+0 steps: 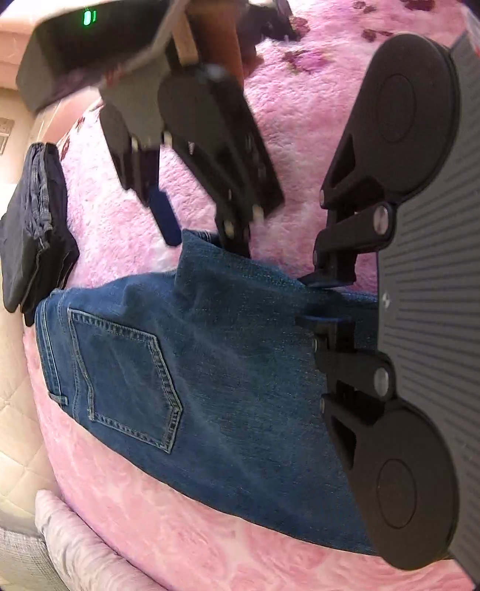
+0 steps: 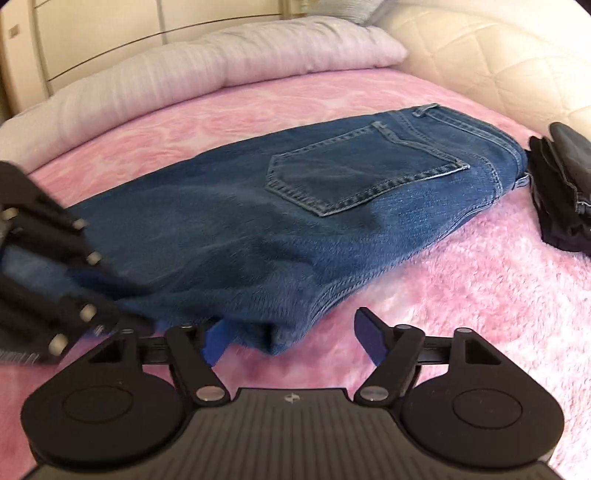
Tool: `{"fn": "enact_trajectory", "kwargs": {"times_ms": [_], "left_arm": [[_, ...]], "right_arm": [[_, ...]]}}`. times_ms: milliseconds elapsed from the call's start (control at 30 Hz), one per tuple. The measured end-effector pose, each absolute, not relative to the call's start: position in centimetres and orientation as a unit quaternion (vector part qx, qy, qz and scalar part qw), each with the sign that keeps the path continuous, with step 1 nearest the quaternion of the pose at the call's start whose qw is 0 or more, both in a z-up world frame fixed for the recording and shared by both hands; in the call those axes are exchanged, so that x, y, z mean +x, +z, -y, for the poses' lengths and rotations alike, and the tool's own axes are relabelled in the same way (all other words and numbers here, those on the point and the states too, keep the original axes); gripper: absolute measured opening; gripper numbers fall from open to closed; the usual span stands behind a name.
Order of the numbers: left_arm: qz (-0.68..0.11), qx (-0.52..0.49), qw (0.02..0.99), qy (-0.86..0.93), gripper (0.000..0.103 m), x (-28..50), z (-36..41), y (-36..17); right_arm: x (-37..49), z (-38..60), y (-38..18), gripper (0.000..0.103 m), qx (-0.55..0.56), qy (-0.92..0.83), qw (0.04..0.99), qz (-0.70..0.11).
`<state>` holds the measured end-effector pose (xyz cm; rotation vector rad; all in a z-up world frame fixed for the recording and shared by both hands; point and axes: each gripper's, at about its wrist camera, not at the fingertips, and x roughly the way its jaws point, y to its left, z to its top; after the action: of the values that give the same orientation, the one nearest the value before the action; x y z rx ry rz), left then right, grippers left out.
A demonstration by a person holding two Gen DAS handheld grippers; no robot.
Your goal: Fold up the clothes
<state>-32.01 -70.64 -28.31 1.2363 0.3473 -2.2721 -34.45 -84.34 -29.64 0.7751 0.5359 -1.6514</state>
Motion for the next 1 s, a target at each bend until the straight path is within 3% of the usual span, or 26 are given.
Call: {"fn": "enact_trajectory", "kwargs": {"times_ms": [33, 100, 200, 500, 533, 600, 800, 1000], "left_arm": [[-0.126, 0.456, 0.259, -0.842, 0.013, -32.1, 70.5, -28.3], [-0.123, 0.45, 0.25, -0.848, 0.026, -32.1, 70.2, -28.2], [-0.113, 0.443, 0.252, -0.853, 0.026, -32.0, 70.0, -27.9], [-0.056, 0.471, 0.312, -0.823, 0.03, -32.3, 70.5, -28.7], [-0.05, 0.472, 0.316, -0.822, 0.03, -32.3, 70.4, -28.8], [-0.043, 0.471, 0.32, -0.821, 0.031, -32.4, 70.2, -28.8], [-0.004, 0.482, 0.296, -0.824, 0.033, -32.9, 69.0, -29.4], [0.005, 0.507, 0.29, -0.812, 0.031, -32.4, 69.2, -30.5]], "right_arm": [[-34.4, 84.7, -29.8, 0.074, 0.33, -0.712, 0.577, -0.227], [-34.2, 85.4, -30.2, 0.074, 0.326, -0.722, 0.568, -0.224], [-34.5, 85.3, -29.7, 0.07, 0.319, -0.733, 0.562, -0.213], [-31.5, 86.4, -30.9, 0.073, 0.194, -0.721, 0.569, -0.344], [-31.1, 86.7, -31.5, 0.07, 0.178, -0.713, 0.573, -0.364], [-30.9, 86.7, -31.7, 0.052, 0.135, -0.715, 0.554, -0.404], [-31.0, 83.8, -30.1, 0.056, 0.086, -0.721, 0.531, -0.437], [-31.4, 82.9, -30.5, 0.059, 0.141, -0.72, 0.53, -0.426]]}}
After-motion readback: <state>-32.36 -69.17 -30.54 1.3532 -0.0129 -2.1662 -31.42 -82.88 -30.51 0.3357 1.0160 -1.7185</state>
